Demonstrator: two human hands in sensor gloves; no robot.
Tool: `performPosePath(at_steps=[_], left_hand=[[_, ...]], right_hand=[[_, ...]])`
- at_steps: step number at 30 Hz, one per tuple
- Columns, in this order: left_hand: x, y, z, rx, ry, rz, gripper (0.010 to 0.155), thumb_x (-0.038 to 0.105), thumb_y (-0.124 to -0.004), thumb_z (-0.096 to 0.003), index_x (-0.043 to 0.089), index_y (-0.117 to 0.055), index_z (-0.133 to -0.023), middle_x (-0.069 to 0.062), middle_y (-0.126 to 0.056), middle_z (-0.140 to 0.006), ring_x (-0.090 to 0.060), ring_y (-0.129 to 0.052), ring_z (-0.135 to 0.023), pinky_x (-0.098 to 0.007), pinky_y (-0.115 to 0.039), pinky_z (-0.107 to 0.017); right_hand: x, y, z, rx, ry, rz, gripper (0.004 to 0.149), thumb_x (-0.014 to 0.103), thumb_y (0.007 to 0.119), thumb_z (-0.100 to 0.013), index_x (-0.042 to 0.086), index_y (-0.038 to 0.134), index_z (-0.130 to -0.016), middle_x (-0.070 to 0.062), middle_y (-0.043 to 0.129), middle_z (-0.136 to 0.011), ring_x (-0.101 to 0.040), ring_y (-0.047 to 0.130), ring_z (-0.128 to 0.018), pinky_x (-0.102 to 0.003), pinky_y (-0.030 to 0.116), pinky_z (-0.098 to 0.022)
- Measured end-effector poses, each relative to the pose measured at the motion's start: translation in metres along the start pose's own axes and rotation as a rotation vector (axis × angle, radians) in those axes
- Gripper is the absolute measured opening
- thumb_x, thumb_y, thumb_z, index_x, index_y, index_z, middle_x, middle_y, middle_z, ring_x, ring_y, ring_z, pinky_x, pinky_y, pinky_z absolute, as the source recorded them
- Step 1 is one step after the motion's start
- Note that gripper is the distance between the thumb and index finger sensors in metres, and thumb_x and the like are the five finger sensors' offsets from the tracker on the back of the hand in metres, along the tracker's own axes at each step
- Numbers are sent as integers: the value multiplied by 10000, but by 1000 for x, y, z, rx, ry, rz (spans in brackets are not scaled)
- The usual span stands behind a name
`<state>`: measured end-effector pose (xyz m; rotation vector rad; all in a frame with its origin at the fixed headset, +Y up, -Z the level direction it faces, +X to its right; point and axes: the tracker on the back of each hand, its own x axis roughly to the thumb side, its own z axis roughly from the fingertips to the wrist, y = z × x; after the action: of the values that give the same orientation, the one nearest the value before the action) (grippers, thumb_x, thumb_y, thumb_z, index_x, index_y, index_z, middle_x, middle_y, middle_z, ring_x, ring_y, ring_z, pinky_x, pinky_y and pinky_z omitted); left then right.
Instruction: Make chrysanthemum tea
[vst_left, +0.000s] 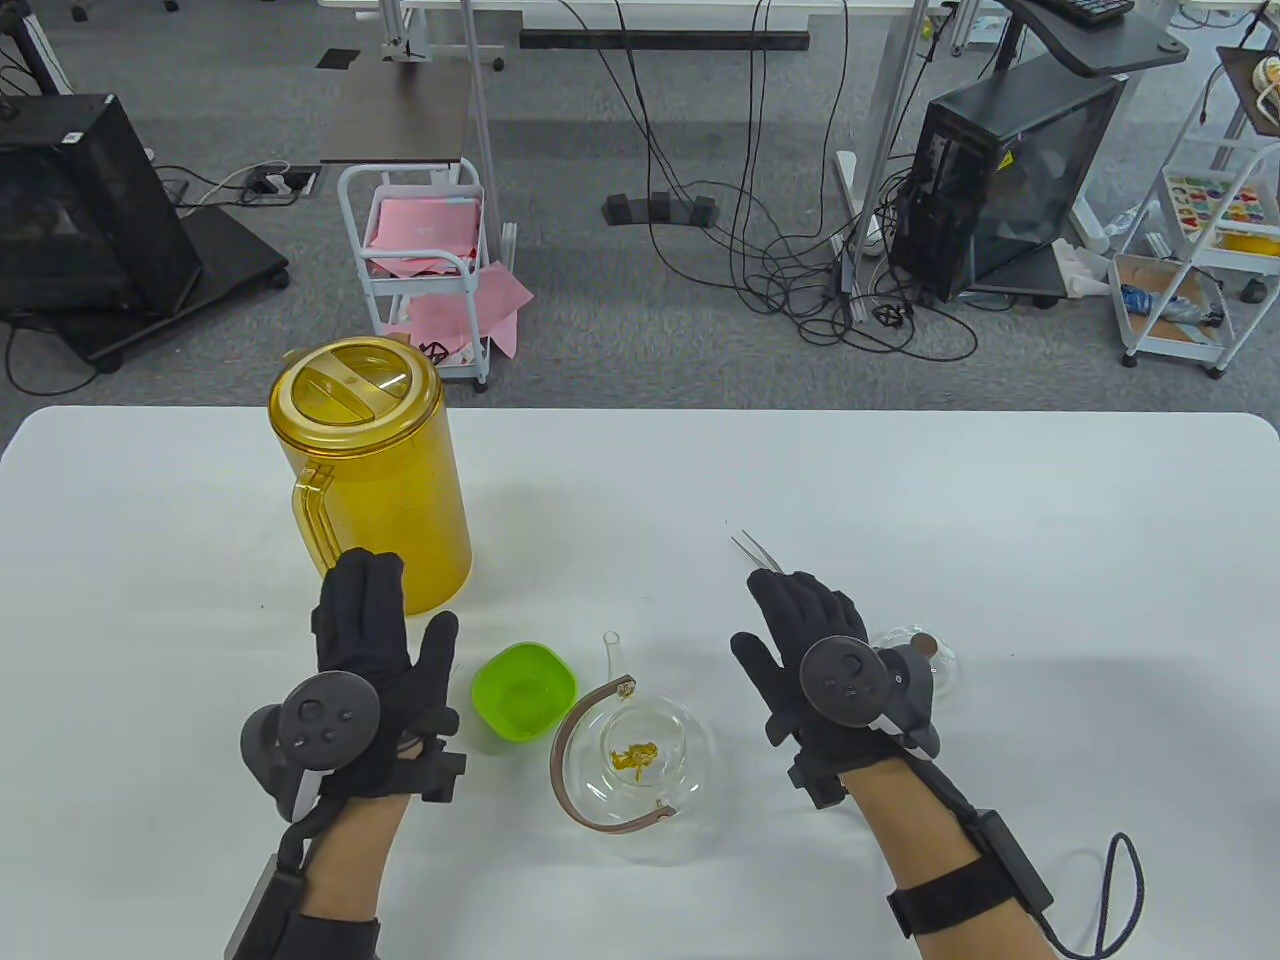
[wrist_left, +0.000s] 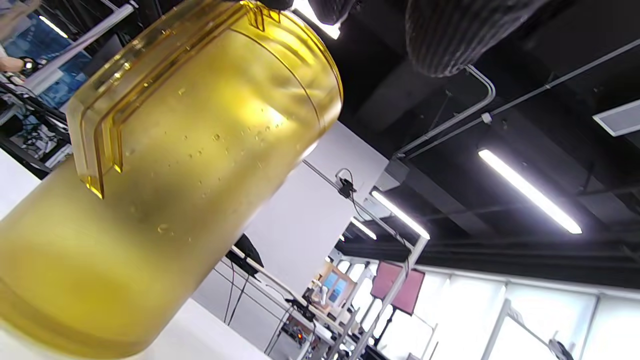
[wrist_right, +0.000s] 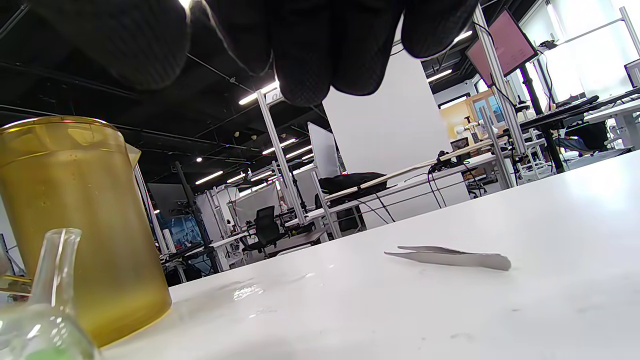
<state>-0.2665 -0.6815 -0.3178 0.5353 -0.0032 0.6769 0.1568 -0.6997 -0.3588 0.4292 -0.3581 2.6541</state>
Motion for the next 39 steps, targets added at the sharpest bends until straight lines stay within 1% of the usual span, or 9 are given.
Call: performPosePath(at_steps=[6,10,13,17,20,23,32,35,39], left_hand=[[-22,13,-20,54,171,131,946,610,-727,-554,191,-118,-1145,-172,-32,-1220,-474,-125,-1102,-634,-229,-755],[-32,14,-39,58,251,178,969,623,-727,-553,180,-96,-1140,-184,-41,-1222,-480,-139,-1106,-636,-233,-756],[-36,11,-55,71,324,302,954,625,-719,-555,186,-113,-1146,-195,-102,-1238,-494,-173,-1108,-656,-234,-754],[-39,6,-69,119,387,412,885,636,-703,-557,195,-231,-1162,-196,-261,-1243,-506,-260,-1103,-685,-242,-741],[-43,3,-72,163,429,486,833,668,-694,-544,207,-346,-1145,-185,-444,-1186,-501,-390,-1067,-695,-254,-734],[-48,-1,-72,177,443,527,786,695,-678,-540,234,-419,-1122,-180,-525,-1135,-502,-450,-1032,-704,-253,-728],[-59,6,-77,134,531,614,761,783,-654,-512,179,-710,-972,-160,-717,-957,-480,-620,-901,-724,-318,-713],[-59,6,-78,115,529,664,696,756,-689,-525,191,-757,-928,-159,-732,-945,-480,-630,-898,-727,-327,-715],[-57,8,-78,114,508,745,591,669,-713,-555,219,-771,-934,-156,-742,-960,-481,-633,-916,-727,-314,-725]], right_hand=[[0,-1,-1,-4,-1,-14,689,561,705,-547,237,526,-1129,-55,633,-1113,-387,659,-1069,-629,519,-743],[1,1,-1,5,-6,-12,690,562,705,-547,237,527,-1129,-55,632,-1114,-386,660,-1069,-630,520,-742],[1,4,-2,17,-3,-7,691,562,705,-547,238,524,-1129,-54,630,-1115,-389,658,-1069,-630,519,-743],[-2,5,-2,27,5,1,691,562,705,-547,237,526,-1130,-54,630,-1116,-389,657,-1070,-632,517,-743],[-6,5,-3,31,16,-2,690,562,704,-548,238,524,-1130,-57,629,-1116,-390,654,-1071,-632,516,-743],[-8,6,-4,35,25,0,691,563,704,-548,239,522,-1131,-55,627,-1117,-391,652,-1072,-634,514,-743],[-6,11,-4,58,22,21,688,564,703,-548,238,531,-1129,-57,632,-1116,-391,659,-1069,-635,518,-741],[-5,11,-4,56,20,24,686,564,703,-549,237,537,-1128,-57,634,-1115,-391,660,-1069,-635,519,-740],[-6,9,-4,51,19,19,685,563,703,-549,236,538,-1128,-58,636,-1114,-391,662,-1067,-637,520,-739]])
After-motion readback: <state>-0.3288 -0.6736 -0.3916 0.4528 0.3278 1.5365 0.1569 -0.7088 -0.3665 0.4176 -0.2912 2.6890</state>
